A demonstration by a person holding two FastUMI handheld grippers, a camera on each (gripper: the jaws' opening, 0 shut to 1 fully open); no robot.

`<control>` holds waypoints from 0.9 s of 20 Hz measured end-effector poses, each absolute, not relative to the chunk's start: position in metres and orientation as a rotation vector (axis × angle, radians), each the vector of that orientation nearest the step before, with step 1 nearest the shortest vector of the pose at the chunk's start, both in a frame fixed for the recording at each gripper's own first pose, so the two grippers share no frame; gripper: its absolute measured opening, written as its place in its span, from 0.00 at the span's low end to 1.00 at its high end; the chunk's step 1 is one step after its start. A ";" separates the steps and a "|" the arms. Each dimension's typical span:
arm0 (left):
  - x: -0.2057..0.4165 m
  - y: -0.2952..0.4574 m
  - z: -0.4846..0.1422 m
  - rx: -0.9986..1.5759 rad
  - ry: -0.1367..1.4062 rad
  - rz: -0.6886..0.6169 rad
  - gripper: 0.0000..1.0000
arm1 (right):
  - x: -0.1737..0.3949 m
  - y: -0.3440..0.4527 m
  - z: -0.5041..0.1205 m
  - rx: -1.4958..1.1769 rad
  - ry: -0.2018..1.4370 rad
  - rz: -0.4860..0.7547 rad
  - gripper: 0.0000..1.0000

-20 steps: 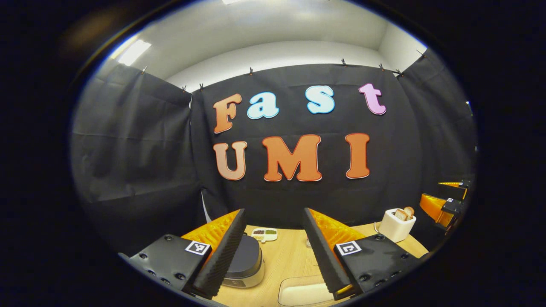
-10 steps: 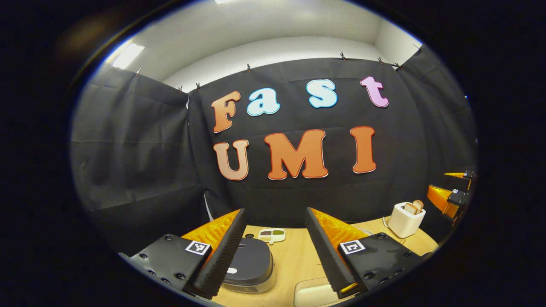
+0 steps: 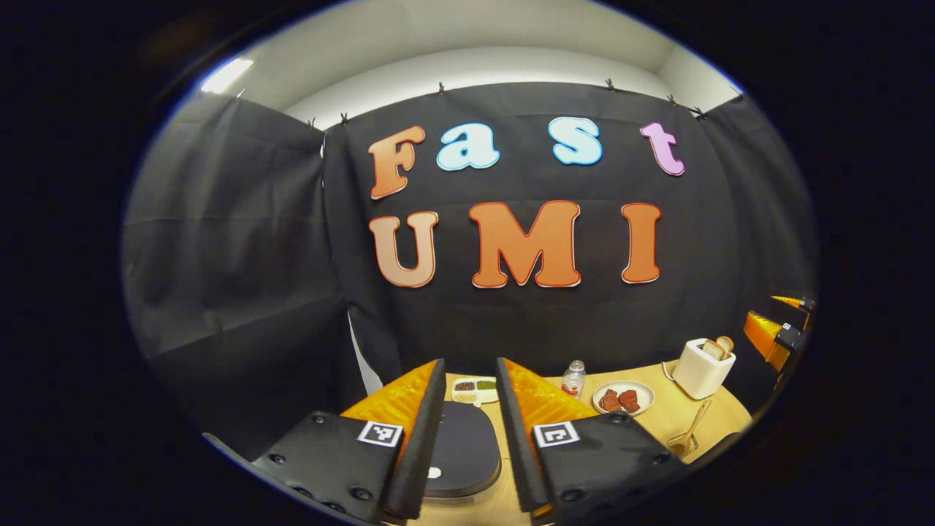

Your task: Close the left gripper, press the button to open the rice cooker; take a wooden spoon from the chopstick holder with the right hand, scoop a spoonful of rice and pour it into the rice cooker, then put the wooden spoon back into the chopstick holder.

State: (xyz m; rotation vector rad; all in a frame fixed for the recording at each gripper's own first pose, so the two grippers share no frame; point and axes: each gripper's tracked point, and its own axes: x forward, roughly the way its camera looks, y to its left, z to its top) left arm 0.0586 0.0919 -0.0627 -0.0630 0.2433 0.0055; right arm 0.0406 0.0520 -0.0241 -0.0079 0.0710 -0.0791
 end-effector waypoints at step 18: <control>0.047 0.136 -0.247 -0.386 1.109 0.023 0.08 | -0.009 0.019 -0.063 -0.050 0.210 -0.219 0.95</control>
